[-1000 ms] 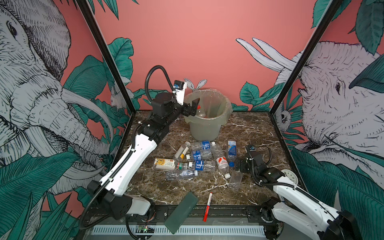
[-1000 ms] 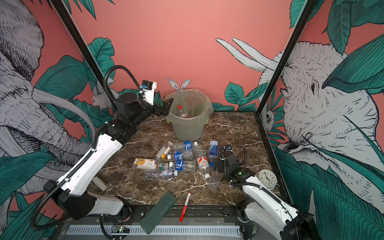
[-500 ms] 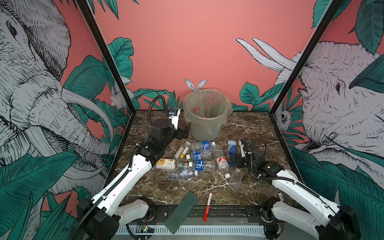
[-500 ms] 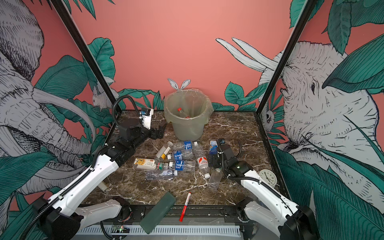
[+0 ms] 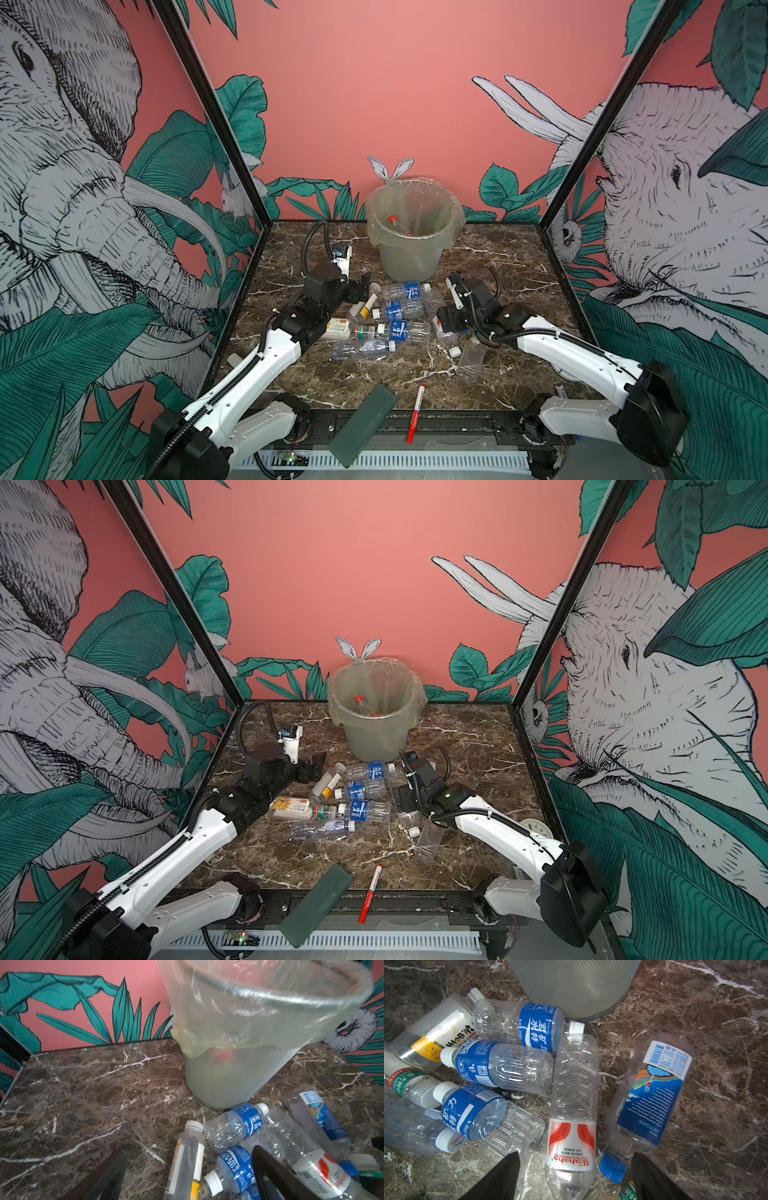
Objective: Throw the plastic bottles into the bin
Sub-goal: 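Lower the right gripper onto a clear unlabelled bottle while the left gripper withdraws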
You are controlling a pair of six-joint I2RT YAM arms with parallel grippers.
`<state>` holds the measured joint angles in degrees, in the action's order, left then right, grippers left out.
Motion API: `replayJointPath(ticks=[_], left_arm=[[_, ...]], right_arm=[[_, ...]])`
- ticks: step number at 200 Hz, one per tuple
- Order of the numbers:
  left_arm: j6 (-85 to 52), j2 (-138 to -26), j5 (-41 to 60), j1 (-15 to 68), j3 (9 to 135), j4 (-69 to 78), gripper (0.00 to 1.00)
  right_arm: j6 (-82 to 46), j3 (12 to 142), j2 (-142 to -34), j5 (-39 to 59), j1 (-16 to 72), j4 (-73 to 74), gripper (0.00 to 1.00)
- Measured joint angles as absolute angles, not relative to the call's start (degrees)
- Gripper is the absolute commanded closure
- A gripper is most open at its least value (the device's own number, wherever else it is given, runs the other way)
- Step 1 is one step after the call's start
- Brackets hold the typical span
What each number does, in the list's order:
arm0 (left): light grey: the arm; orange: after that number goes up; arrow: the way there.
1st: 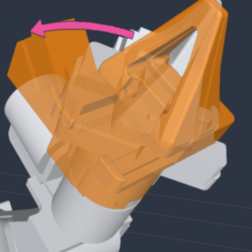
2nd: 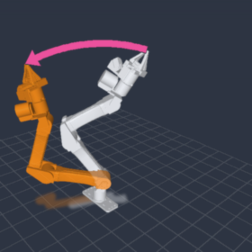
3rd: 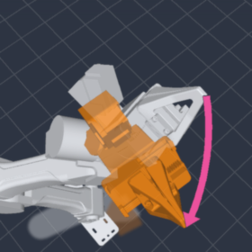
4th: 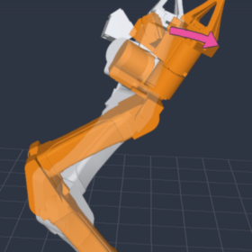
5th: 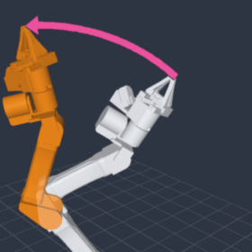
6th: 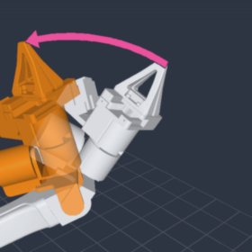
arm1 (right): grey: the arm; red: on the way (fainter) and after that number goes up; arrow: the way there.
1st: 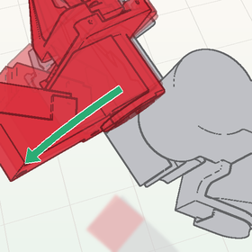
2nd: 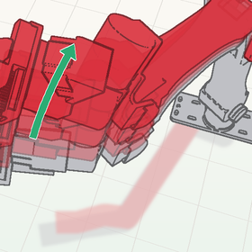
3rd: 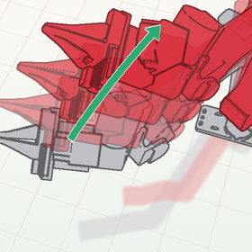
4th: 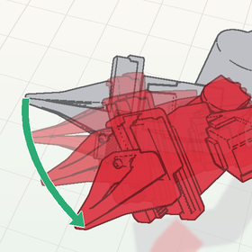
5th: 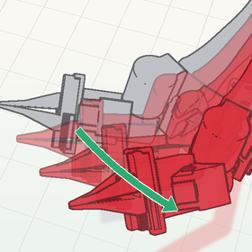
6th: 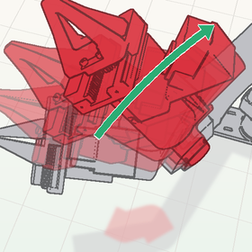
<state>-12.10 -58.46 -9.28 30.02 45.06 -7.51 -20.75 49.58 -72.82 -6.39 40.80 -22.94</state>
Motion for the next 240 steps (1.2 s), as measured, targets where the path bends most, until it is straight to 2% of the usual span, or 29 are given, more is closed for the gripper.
replayJointPath(ticks=[107, 240], left_arm=[[-15.03, -50.81, -8.01, 27.97, 35.24, -8.88, 0.06], [-15.42, -49.41, -6.39, 27.20, 30.70, -10.39, 0.06]], right_arm=[[-20.73, 55.94, -86.83, -5.08, 40.88, -21.56, 0.19], [-19.94, 57.04, -93.12, -3.38, 39.20, -21.47, 0.19]])
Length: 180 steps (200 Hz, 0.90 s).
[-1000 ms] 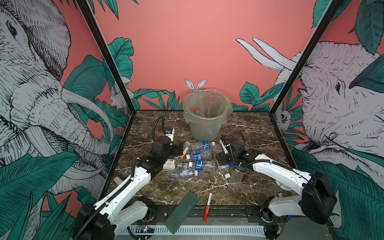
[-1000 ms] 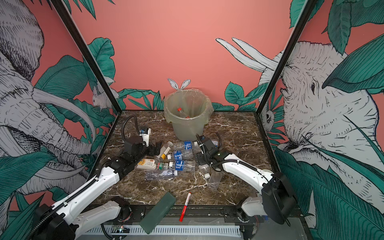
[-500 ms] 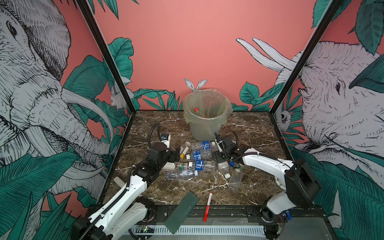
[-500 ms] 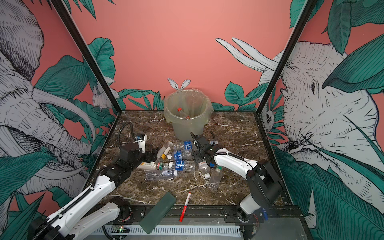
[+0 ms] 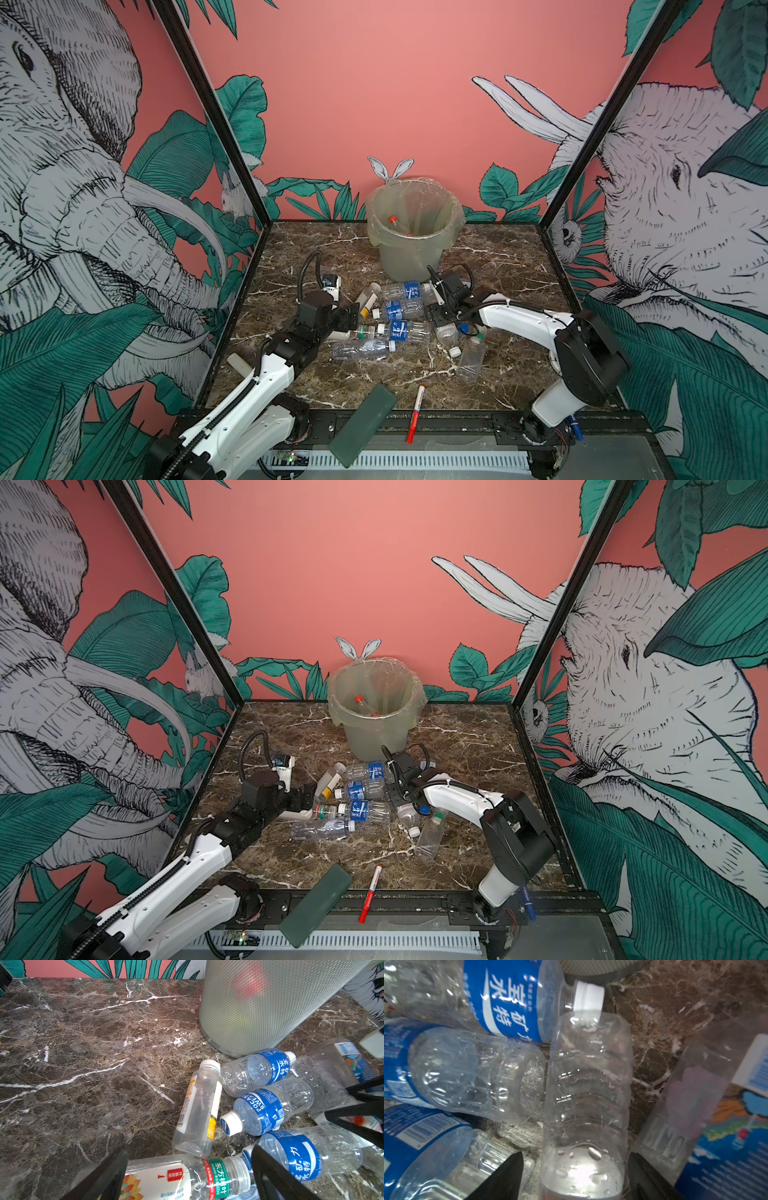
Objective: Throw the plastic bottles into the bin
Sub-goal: 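Lower the right gripper onto a clear unlabelled bottle while the left gripper withdraws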
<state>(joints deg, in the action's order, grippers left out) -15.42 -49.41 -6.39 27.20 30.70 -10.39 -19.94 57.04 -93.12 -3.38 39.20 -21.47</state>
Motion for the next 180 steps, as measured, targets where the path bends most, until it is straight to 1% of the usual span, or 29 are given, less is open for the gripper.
replayJointPath(ticks=[55, 84, 116, 148, 174, 180], left_arm=[[-15.94, -49.28, -6.22, 27.16, 30.57, -10.37, 0.06], [-16.10, -49.28, -6.00, 27.16, 30.57, -10.37, 0.06], [-16.25, -49.32, -5.61, 27.16, 30.57, -10.37, 0.06], [-16.40, -49.32, -5.32, 27.16, 30.48, -10.37, 0.06], [-16.53, -49.32, -5.15, 27.16, 30.44, -10.37, 0.06], [-16.56, -49.32, -5.08, 27.16, 30.44, -10.37, 0.06]], right_arm=[[-19.55, 57.06, -94.48, -2.92, 39.20, -21.39, 0.19], [-19.27, 57.06, -95.57, -2.74, 39.20, -21.21, 0.23], [-18.92, 57.06, -96.18, -2.72, 39.20, -21.21, 0.24], [-18.65, 57.06, -96.36, -2.72, 39.20, -21.21, 0.30], [-18.50, 57.06, -96.27, -2.70, 39.20, -21.17, 0.32], [-18.37, 57.06, -96.20, -2.55, 39.20, -21.12, 0.34]])
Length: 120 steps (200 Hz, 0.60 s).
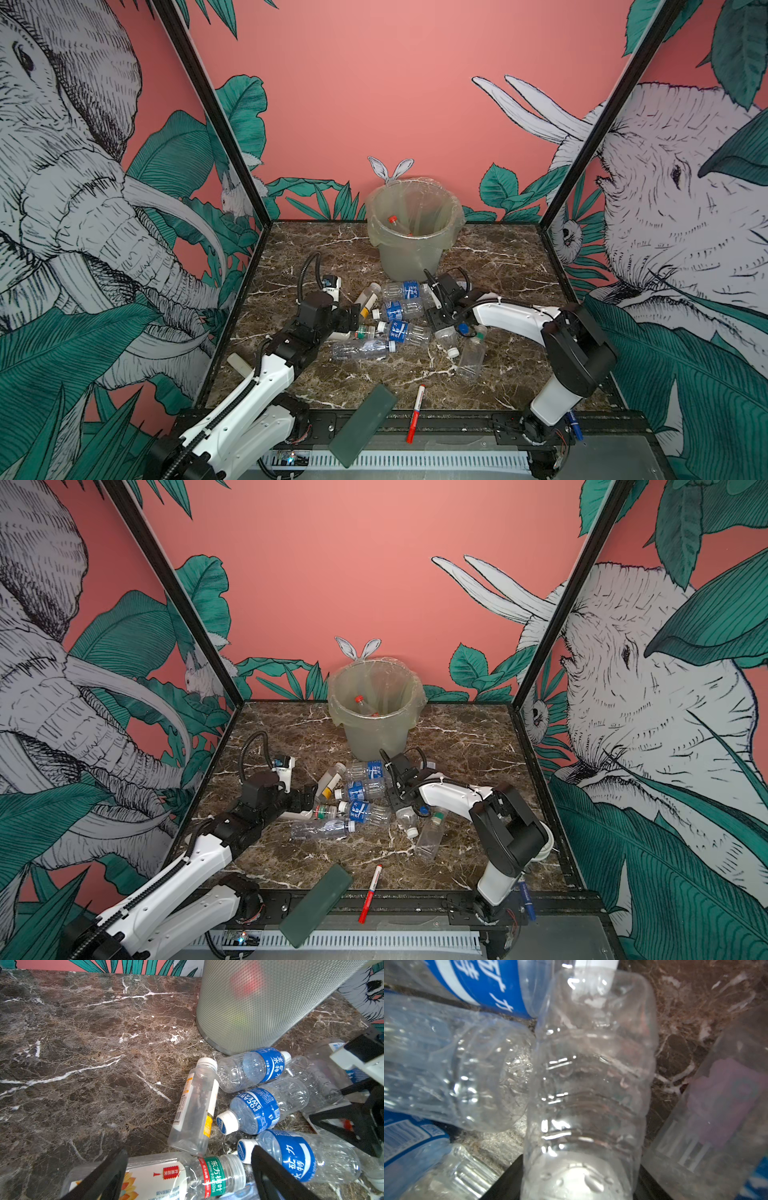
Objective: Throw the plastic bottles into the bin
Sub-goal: 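Lower the right gripper onto a clear unlabelled bottle while the left gripper withdraws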
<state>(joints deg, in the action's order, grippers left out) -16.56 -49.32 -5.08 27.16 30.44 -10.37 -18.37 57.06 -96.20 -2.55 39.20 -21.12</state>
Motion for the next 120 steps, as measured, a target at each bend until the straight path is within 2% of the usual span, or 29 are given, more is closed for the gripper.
replayJointPath(ticks=[31, 120], left_arm=[[-16.56, -49.56, -4.75, 27.16, 30.24, -10.35, 0.06], [-16.78, -51.00, -3.29, 27.16, 29.71, -9.89, 0.06]], right_arm=[[-17.52, 56.07, -93.89, -2.11, 39.20, -20.36, 0.42], [-17.47, 50.70, -81.36, -2.66, 39.35, -20.01, 0.43]])
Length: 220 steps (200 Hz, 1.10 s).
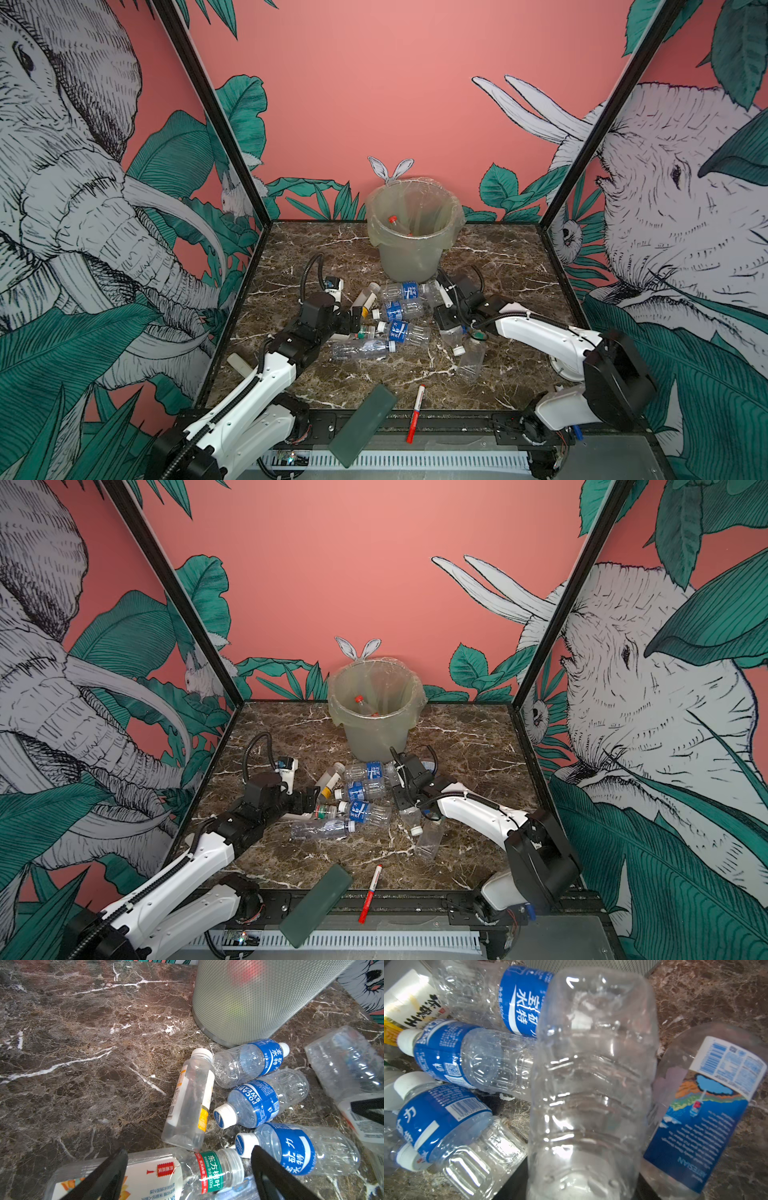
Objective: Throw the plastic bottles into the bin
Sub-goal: 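Lift the clear bottle with the right gripper and carry it over the bin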
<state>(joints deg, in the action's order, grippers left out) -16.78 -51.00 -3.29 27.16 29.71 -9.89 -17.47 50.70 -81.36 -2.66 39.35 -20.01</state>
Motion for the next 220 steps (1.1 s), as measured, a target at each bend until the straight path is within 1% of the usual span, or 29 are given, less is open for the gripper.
replayJointPath(ticks=[39, 102, 150, 170, 188, 206, 220], left_arm=[[-17.04, -51.88, -2.31, 27.16, 29.71, -9.63, 0.07], [-18.06, -52.45, -1.10, 27.16, 29.58, -8.69, 0.07], [-18.50, -53.87, -0.16, 27.14, 29.58, -8.29, 0.07], [-18.55, -54.70, 0.21, 27.14, 29.58, -8.19, 0.07], [-18.63, -54.98, 0.45, 27.05, 29.58, -8.19, 0.07], [-18.65, -54.98, 0.47, 26.94, 29.58, -8.05, 0.07], [-18.63, -55.00, 0.45, 26.89, 29.58, -7.79, 0.07]], right_arm=[[-17.50, 46.59, -73.21, -4.08, 40.34, -19.81, 0.42], [-18.09, 36.82, -55.79, -6.07, 41.54, -16.23, 0.42], [-18.65, 33.58, -45.15, -7.20, 43.24, -14.98, 0.42], [-18.68, 34.33, -43.75, -7.77, 43.64, -15.31, 0.43], [-18.63, 37.65, -44.56, -8.47, 43.97, -16.80, 0.44], [-17.98, 44.56, -47.64, -9.19, 44.18, -18.92, 0.44], [-17.06, 52.75, -52.14, -9.50, 44.21, -20.36, 0.44]])
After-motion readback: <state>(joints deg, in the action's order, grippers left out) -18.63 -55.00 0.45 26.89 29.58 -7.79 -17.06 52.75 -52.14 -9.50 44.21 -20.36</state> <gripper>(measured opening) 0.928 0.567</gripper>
